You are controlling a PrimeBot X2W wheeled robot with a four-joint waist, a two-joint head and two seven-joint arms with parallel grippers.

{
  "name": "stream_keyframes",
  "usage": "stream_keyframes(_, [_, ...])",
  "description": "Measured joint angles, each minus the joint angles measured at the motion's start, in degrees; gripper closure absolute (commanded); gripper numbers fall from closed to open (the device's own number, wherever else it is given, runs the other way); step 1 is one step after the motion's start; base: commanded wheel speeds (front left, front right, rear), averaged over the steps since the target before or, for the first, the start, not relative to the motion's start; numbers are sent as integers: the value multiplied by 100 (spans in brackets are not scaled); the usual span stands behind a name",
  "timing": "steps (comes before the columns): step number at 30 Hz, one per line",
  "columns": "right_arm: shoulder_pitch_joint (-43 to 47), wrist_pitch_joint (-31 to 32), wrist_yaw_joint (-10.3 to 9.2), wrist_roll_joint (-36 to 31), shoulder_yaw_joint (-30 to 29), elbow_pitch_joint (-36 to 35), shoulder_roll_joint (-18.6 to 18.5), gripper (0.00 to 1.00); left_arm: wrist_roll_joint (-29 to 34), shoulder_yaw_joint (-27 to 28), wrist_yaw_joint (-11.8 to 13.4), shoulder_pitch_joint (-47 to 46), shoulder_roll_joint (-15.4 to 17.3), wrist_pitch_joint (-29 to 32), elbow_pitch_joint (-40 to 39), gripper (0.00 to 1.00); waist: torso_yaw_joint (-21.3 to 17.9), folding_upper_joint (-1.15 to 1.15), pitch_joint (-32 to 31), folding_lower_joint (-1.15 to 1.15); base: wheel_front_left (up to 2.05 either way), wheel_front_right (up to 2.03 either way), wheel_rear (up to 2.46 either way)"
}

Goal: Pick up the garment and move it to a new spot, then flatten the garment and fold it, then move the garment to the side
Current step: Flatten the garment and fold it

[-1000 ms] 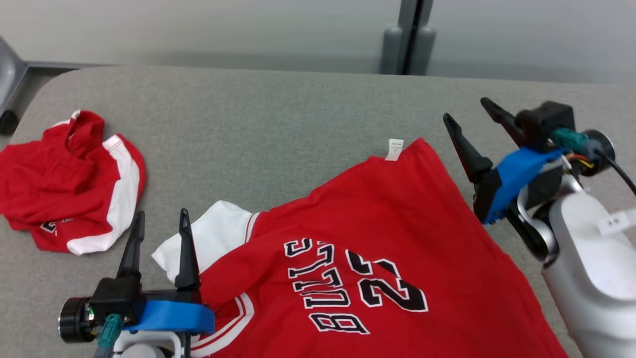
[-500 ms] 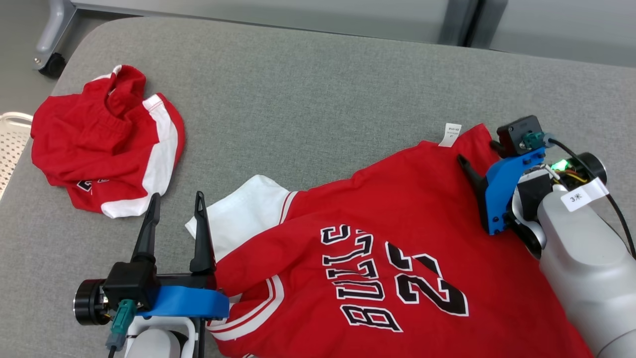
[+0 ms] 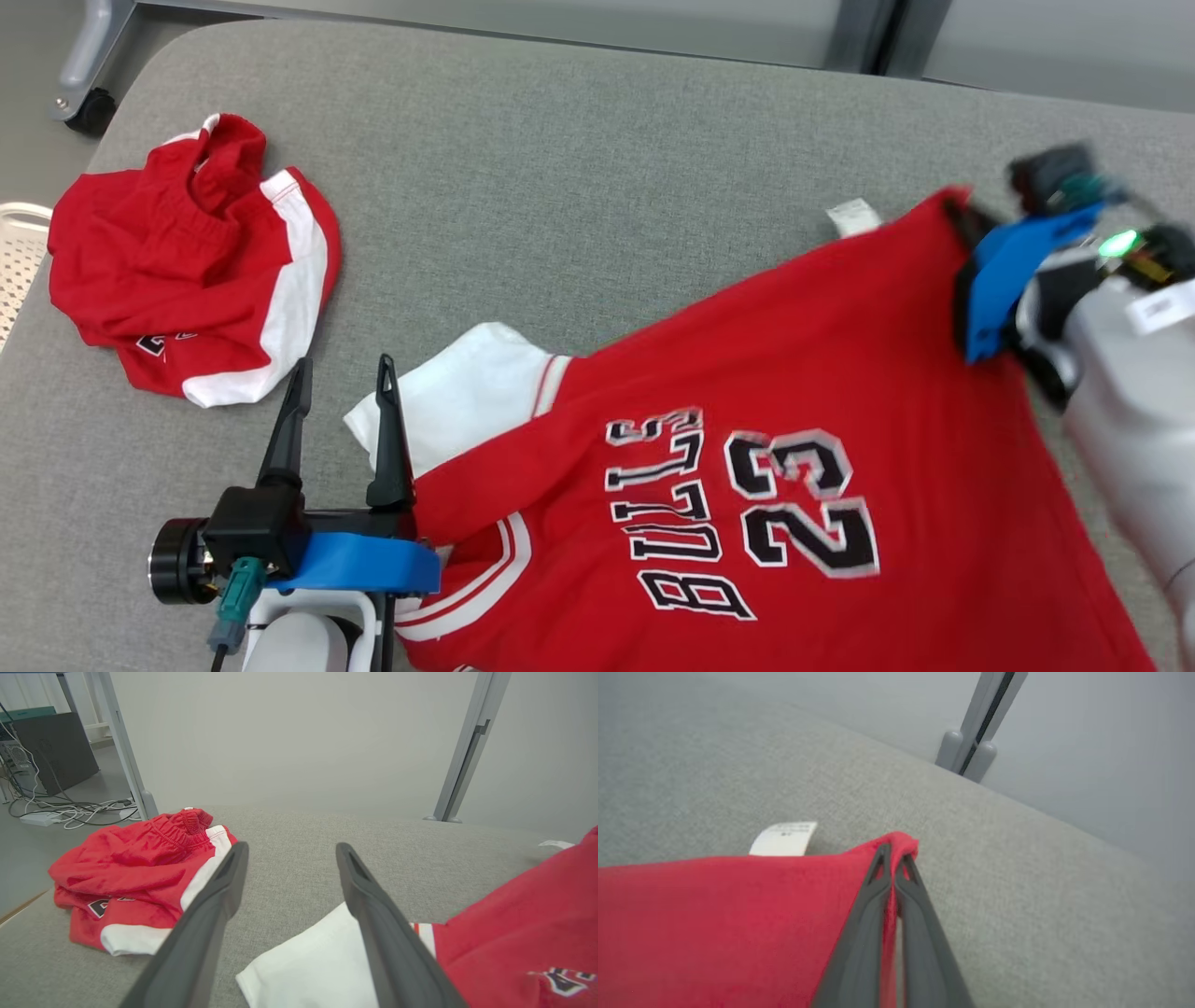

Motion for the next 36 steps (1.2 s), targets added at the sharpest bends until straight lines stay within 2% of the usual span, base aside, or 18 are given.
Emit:
stream_keyframes(8, [-1141,-354,0,-74,-490,701,-537,100,-43,-102,-8,-122,1,0,9,0,141,0,102,0,0,0,0])
stream_keyframes(12, [-1433,-520,0,-231,-781,1038,-833,100,-88,-181,-1,-143,1,1,13,0,239,0,161,0,0,0,0])
stream_keyframes(14, [-1455,-608,0,-275,-890,1123,-835,100,-93,-205,8,-171,-1,0,9,0,270,0,192,0,0,0,0])
stream_keyframes(15, [-1454,-652,0,-282,-950,1154,-802,66,-93,-202,22,-174,1,0,7,0,271,0,203,0,0,0,0])
stream_keyframes(16, [-1447,-679,0,-299,-994,1171,-765,0,-93,-189,27,-174,1,1,5,0,258,0,207,0,0,0,0])
stream_keyframes(23, [-1228,-1282,0,-271,-1191,1182,-597,0,-52,-56,49,-114,2,0,23,0,60,-1,112,0,0,0,0])
stream_keyframes(27, [-829,-1455,0,-81,-1225,833,-387,0,38,116,-1,-80,-3,0,45,0,-120,-2,-11,-1,0,0,0])
stream_keyframes(29, [-569,-1474,0,12,-1237,461,-338,0,89,200,-20,-4,1,1,45,0,-231,-2,-84,-1,0,0,0])
stream_keyframes(32, [-48,-1482,0,114,-1357,-460,-298,0,189,353,-60,130,-2,1,45,0,-414,-2,-199,-1,0,0,0])
stream_keyframes(36, [985,-1482,0,165,-1537,-1525,-171,0,276,545,-140,317,0,1,52,0,-622,-2,-417,-1,0,0,0])
